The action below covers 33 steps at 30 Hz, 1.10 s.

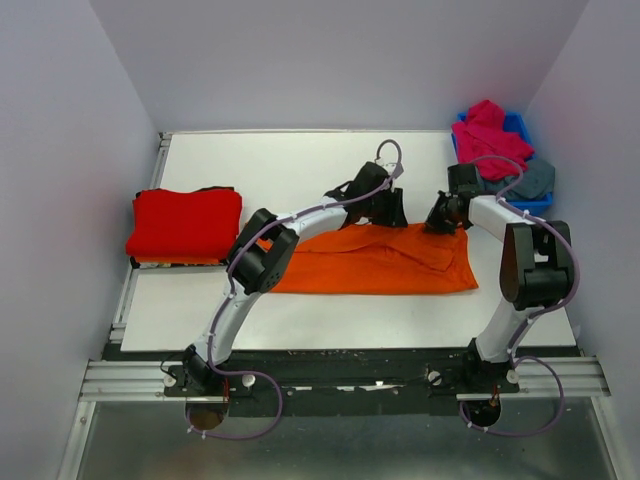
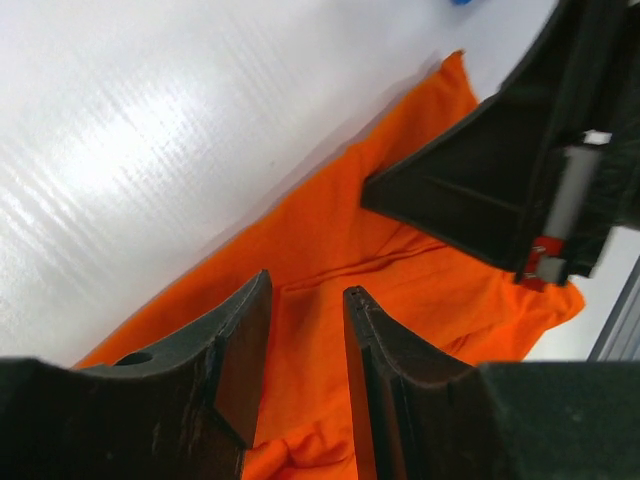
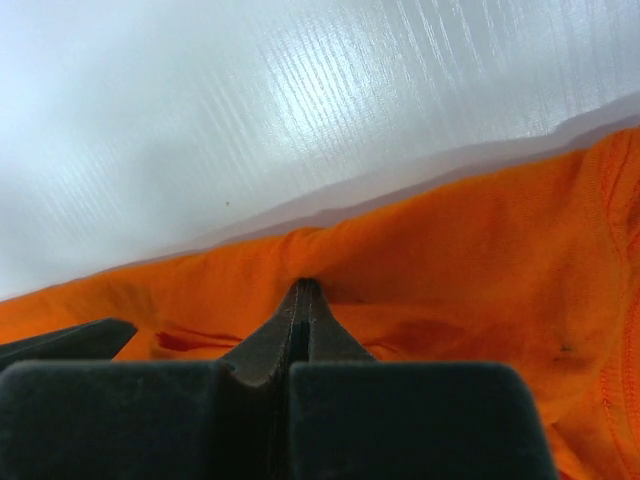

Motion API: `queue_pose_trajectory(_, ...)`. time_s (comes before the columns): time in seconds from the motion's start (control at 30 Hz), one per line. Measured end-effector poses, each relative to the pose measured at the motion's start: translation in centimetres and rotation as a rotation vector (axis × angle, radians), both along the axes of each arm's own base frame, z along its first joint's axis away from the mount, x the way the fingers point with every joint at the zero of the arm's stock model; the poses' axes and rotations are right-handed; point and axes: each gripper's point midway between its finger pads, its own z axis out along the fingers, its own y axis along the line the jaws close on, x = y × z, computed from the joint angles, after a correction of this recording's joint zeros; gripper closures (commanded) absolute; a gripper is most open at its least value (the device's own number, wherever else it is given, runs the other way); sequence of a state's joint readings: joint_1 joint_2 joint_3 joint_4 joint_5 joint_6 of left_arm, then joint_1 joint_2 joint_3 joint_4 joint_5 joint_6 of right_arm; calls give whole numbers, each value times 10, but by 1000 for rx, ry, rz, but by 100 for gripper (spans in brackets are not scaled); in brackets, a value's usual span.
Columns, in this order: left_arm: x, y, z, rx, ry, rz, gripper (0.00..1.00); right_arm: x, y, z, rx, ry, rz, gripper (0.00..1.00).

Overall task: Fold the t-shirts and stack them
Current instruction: Fold the other side of the tshirt into a rectangle

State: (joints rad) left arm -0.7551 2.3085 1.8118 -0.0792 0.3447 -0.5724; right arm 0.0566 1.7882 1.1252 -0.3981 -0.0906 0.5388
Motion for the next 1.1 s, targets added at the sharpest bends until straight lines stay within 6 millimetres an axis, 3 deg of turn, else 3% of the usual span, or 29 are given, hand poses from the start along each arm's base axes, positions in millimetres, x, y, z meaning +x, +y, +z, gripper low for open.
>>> queue_pose_trajectory(0.1, -4, 5, -17, 37, 38, 0, 53, 0, 0, -2, 1, 6, -3, 99)
queue_pose_trajectory(0.2, -7, 7, -23, 55, 50, -5, 60, 0, 0, -2, 3, 7, -6, 99)
queue_pose_trajectory(0.3, -10, 5, -22, 49, 54, -21, 71, 0, 0, -2, 4, 7, -8, 99)
queue_pose_trajectory(0.47, -15, 0, -18, 15, 55, -63, 100, 0, 0, -2, 5, 7, -9, 99)
queue_pose_trajectory(0.67, -29, 1, -27, 2, 61, -126, 100, 1, -2, -2, 5, 8, -15, 99)
queue_pose_trajectory(0.8, -47, 17, -38, 30, 83, -143, 100, 0, -2, -2, 5, 10, -15, 99)
queue_pose_trajectory(1.1, -73, 30, -11, -10, 35, -192, 100, -1, -2, -2, 5, 13, -15, 99)
